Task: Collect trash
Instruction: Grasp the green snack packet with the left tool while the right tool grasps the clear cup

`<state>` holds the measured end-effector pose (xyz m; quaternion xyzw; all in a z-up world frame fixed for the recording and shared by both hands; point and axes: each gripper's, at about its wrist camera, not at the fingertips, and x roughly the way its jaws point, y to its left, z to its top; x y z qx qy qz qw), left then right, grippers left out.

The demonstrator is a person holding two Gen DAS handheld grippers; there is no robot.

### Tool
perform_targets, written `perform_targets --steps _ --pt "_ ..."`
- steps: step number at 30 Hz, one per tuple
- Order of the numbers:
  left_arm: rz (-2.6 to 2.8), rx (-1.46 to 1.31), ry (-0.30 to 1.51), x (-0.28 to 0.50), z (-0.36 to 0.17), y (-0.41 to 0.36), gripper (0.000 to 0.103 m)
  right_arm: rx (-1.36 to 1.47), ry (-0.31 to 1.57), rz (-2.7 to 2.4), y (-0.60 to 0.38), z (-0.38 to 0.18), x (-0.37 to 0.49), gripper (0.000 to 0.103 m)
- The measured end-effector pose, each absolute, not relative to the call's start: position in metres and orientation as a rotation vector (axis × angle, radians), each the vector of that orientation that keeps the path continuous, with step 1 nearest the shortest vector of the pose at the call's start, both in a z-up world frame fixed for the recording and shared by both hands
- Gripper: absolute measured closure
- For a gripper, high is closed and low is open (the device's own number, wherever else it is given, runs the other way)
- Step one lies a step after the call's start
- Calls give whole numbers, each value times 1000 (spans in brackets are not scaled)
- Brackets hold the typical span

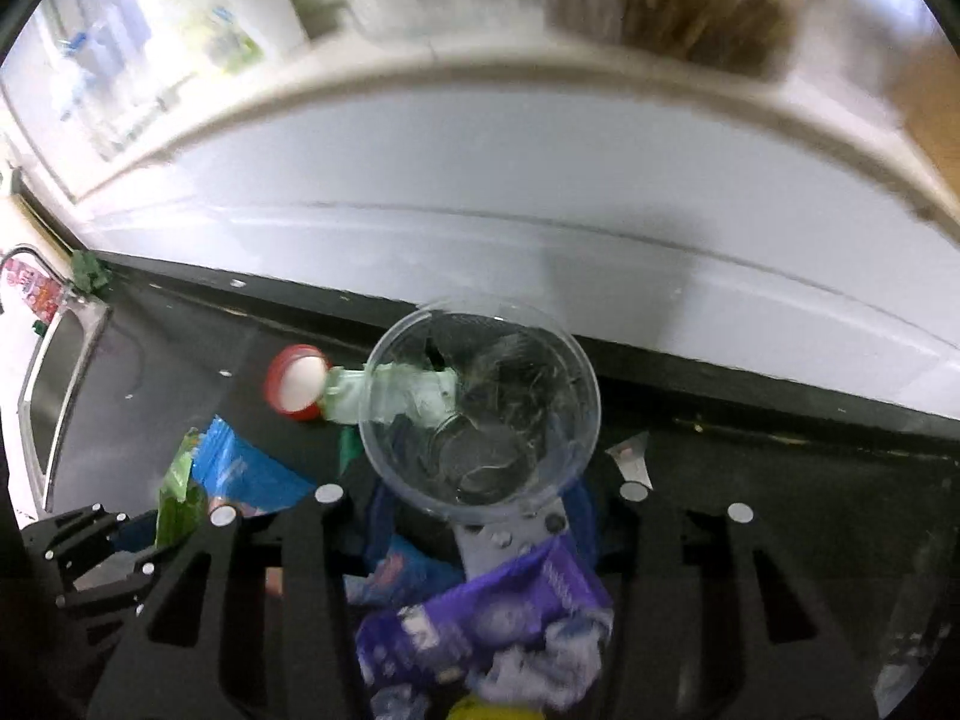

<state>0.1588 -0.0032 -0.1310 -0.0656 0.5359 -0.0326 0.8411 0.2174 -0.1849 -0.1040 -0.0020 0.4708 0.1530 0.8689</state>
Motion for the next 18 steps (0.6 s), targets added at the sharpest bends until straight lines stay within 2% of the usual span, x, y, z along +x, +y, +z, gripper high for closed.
perform_targets --steps 8,18 --pt "-45 -95 1092 96 -85 12 76 3 942 319 -193 -60 128 57" --pt "-73 -57 1086 13 -76 11 76 8 979 305 -190 -58 11 57"
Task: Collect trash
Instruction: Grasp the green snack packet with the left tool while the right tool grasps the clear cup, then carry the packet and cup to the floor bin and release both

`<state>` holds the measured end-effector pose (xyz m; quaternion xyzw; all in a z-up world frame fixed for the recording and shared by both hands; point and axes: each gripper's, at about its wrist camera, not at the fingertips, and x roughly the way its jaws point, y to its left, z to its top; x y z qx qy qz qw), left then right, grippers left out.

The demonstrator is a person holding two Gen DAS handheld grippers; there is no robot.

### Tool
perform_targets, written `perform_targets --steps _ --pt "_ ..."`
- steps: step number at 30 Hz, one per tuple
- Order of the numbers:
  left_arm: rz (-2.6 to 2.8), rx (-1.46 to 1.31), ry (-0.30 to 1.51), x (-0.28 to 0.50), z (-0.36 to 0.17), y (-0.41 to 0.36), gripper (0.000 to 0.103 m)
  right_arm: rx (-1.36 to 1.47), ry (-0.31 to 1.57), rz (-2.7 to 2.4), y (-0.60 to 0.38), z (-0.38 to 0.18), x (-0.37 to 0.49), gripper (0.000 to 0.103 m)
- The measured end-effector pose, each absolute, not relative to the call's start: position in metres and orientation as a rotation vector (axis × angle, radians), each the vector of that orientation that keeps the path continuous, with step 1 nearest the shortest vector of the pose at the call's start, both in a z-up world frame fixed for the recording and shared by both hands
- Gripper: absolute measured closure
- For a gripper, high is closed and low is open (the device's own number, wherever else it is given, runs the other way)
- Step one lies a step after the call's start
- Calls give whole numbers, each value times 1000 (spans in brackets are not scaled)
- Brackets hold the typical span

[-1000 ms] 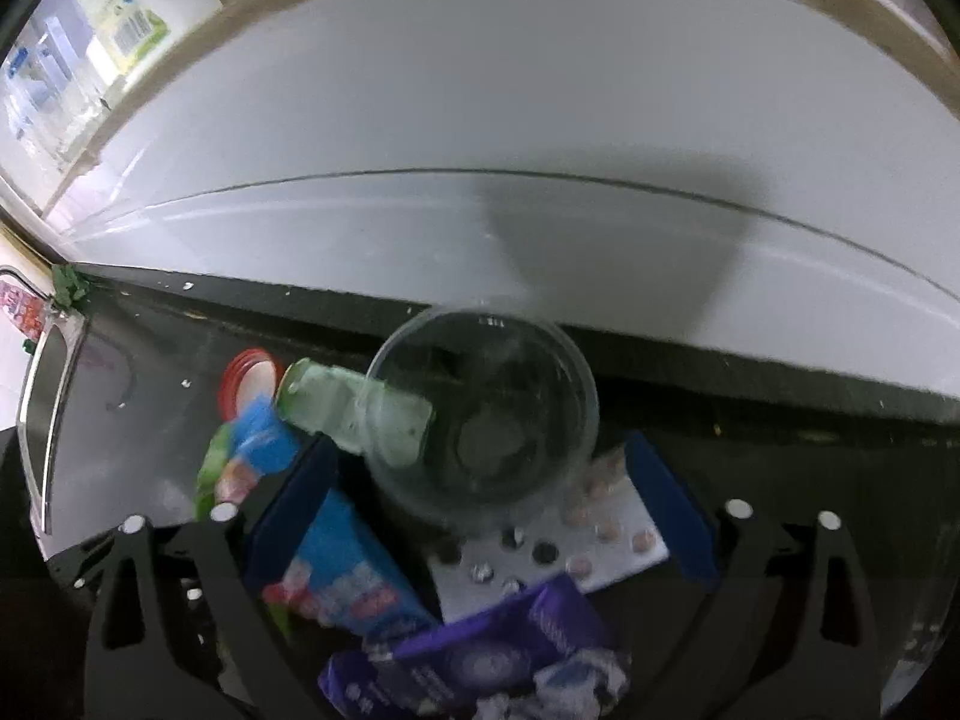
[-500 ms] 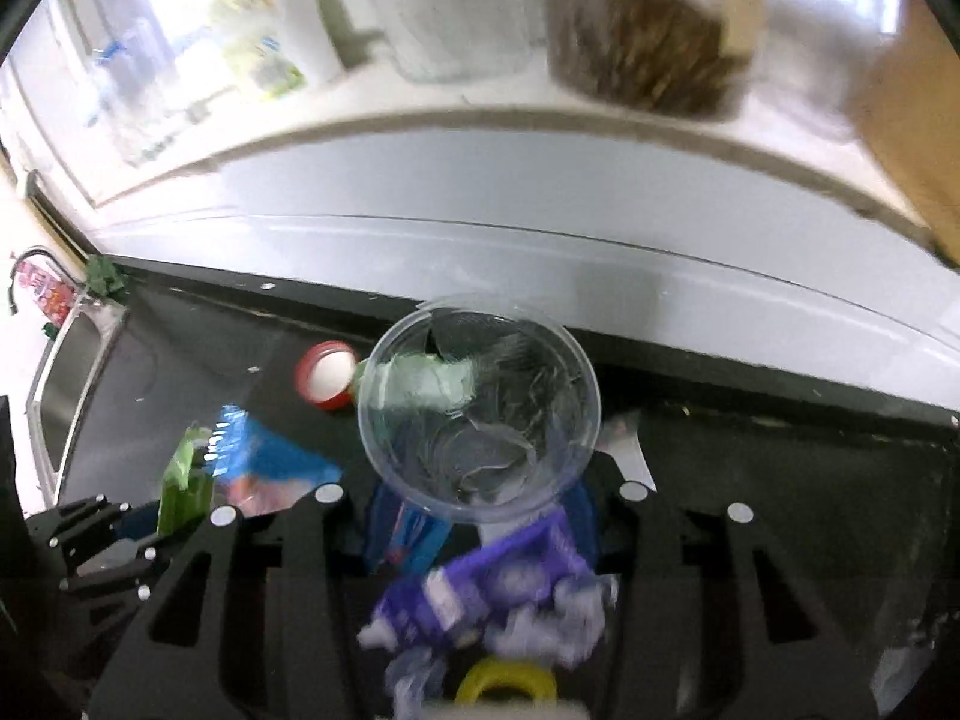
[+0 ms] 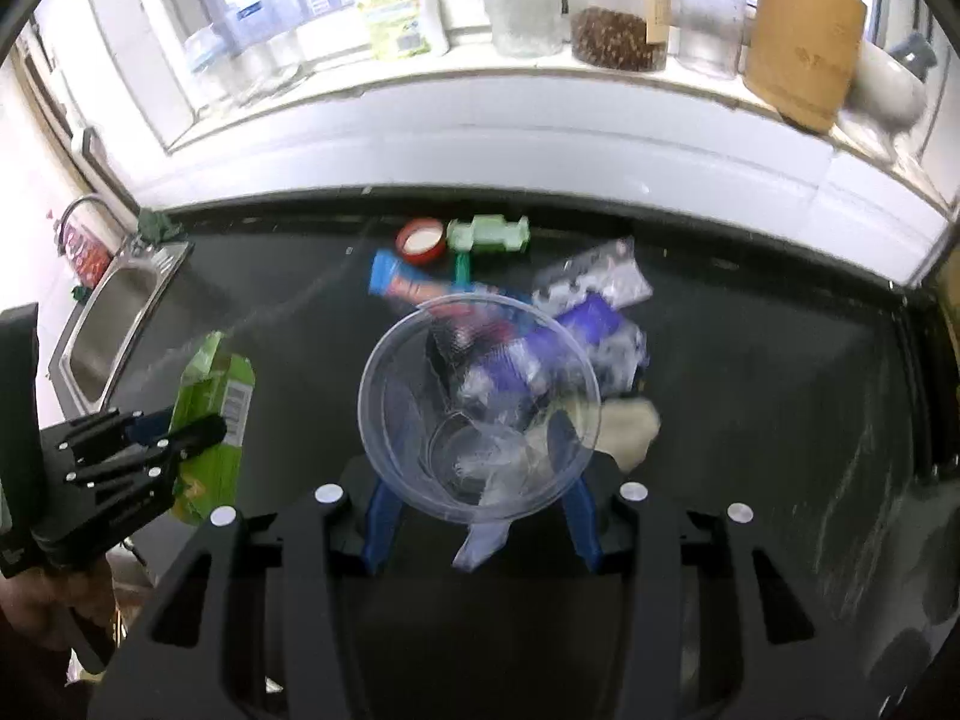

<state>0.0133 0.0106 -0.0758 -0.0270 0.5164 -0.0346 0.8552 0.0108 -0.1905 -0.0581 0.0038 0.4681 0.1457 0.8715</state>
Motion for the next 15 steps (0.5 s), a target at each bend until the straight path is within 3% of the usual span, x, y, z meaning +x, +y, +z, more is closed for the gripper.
perform_targets --steps 7,15 --pt "-64 -45 1064 -14 -71 21 76 -13 966 320 -170 -57 -17 57" --pt "87 -123 1029 -56 -59 91 76 -90 936 480 -88 -46 -30 57"
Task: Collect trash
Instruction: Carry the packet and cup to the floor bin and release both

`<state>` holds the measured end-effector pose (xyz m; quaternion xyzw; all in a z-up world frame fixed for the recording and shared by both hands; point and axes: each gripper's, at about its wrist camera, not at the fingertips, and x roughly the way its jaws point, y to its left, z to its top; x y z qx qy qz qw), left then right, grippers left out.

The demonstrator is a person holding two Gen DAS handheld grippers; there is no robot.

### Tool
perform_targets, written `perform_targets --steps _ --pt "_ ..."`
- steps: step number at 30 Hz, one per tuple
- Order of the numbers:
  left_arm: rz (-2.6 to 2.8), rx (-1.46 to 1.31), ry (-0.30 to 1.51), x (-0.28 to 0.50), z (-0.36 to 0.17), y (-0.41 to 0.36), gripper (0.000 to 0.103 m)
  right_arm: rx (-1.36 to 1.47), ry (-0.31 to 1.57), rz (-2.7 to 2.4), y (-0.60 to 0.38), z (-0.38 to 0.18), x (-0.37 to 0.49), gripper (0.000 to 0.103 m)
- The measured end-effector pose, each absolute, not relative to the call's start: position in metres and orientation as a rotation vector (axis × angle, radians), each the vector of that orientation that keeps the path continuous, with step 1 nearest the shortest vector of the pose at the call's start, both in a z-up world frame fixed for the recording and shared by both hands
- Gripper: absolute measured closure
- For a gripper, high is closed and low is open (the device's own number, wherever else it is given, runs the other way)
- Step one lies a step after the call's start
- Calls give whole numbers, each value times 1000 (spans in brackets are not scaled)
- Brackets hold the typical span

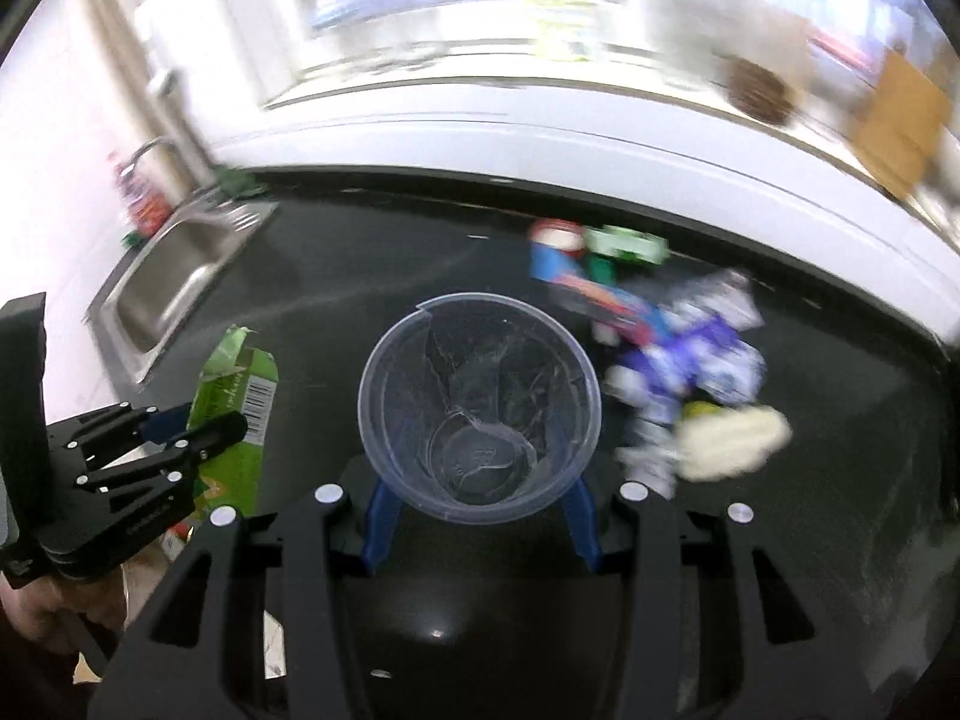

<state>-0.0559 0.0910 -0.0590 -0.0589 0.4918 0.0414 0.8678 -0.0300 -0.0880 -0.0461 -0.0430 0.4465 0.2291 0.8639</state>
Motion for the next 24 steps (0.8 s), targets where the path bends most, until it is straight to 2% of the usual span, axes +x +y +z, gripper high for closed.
perform_targets --steps 10,16,24 --pt "411 -282 1026 -178 -72 226 76 -268 991 927 115 -69 -81 56" --pt "584 -434 1064 -269 -115 293 76 -379 1088 1150 217 -106 -137 56" --pt "668 -582 1116 -343 -183 338 76 -561 1209 1281 314 -169 -203 55"
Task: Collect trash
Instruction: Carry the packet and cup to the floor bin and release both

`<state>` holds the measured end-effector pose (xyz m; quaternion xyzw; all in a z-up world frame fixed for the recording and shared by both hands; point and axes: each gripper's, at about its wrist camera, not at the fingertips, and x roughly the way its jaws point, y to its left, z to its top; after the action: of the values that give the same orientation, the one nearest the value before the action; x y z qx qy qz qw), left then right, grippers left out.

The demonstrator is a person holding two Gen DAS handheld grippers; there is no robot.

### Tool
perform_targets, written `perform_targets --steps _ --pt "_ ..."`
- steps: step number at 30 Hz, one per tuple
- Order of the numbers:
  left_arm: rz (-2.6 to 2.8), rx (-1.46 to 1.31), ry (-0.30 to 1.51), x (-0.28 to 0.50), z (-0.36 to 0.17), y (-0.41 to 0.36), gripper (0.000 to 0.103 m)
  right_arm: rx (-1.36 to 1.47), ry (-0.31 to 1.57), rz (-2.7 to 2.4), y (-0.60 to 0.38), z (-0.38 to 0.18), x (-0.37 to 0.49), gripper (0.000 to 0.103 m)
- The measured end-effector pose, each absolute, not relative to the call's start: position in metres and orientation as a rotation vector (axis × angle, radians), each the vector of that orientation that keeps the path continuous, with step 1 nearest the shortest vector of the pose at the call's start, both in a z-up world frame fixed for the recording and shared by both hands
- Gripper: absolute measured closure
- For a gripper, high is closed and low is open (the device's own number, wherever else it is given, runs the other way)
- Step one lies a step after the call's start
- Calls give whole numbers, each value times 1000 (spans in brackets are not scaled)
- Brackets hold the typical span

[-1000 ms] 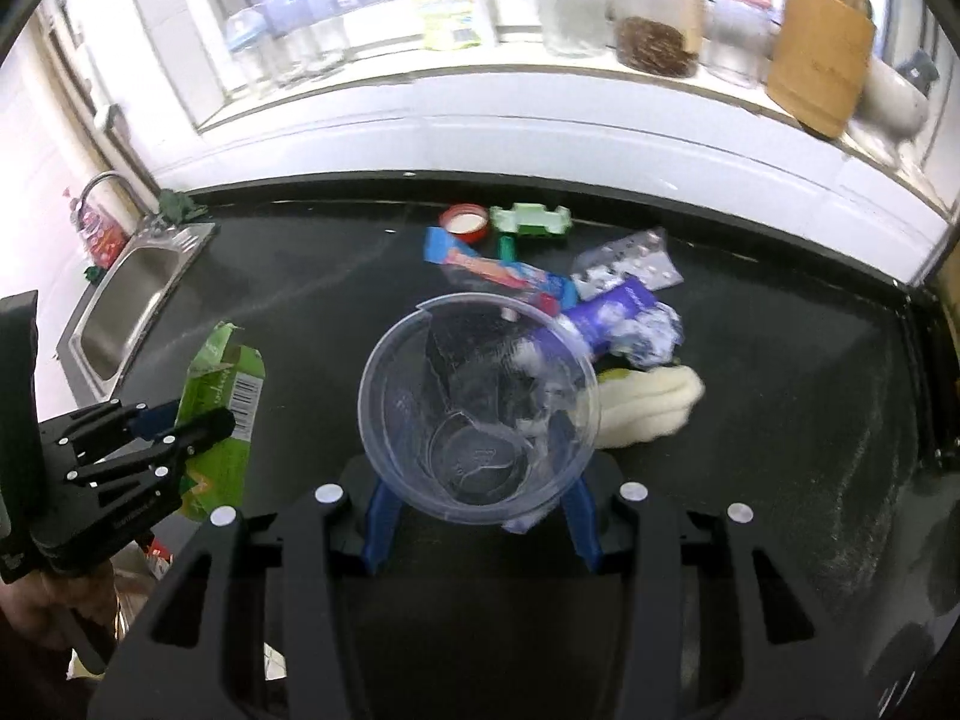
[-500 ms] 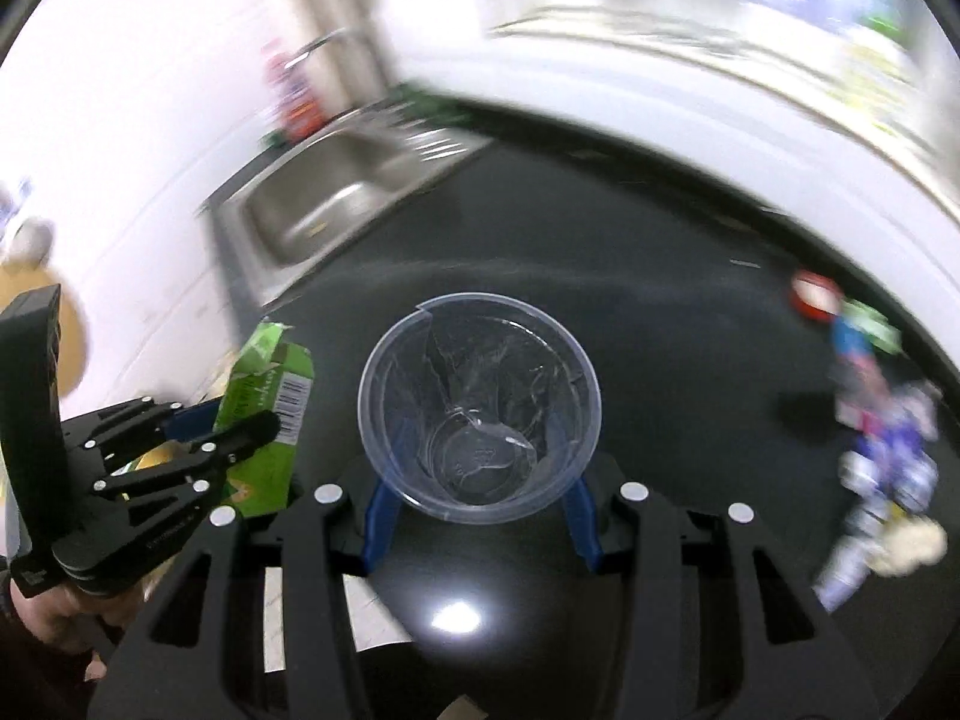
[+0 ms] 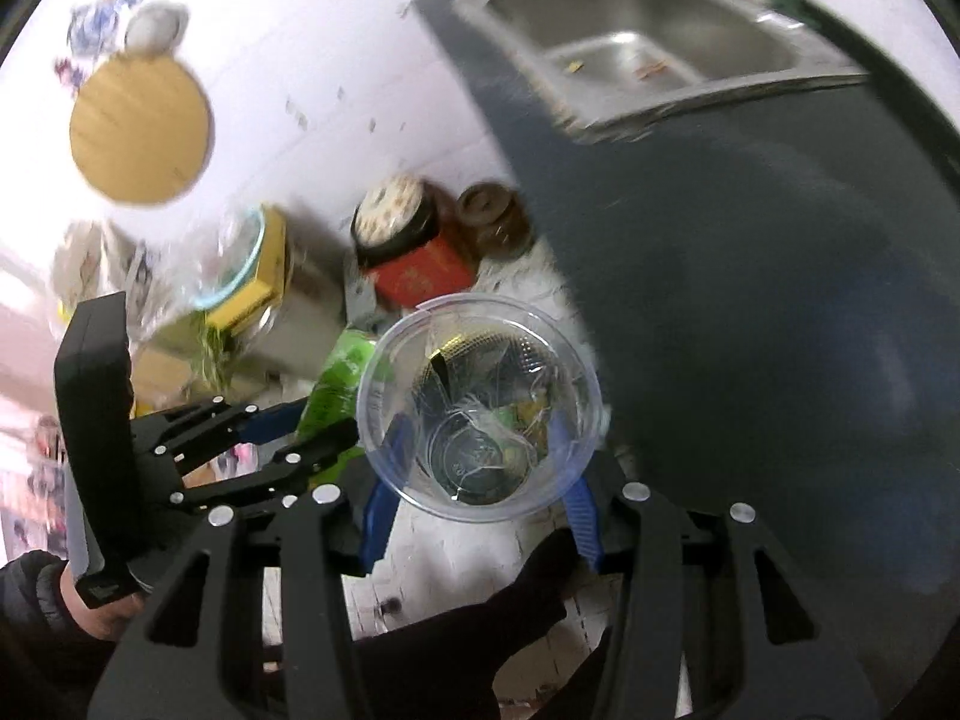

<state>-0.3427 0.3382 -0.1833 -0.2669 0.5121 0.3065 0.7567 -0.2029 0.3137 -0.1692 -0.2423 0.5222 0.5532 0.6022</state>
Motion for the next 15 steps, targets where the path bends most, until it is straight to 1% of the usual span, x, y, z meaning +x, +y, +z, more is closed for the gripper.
perform_targets --steps 5,11,13,14,15 --pt "681 -638 1144 -362 -218 354 75 -643 1270 1268 350 -206 -219 54" --pt "680 -660 1139 -367 -233 363 75 -700 1300 1254 373 -226 -224 53" --pt "674 -664 1133 -368 -233 365 71 -713 1303 1255 376 -230 -226 51" --pt "672 -665 1132 -368 -235 365 71 -718 1305 1255 378 -231 -227 47" --pt "675 -658 1132 -368 -236 366 68 -721 1305 1257 379 -232 -228 47"
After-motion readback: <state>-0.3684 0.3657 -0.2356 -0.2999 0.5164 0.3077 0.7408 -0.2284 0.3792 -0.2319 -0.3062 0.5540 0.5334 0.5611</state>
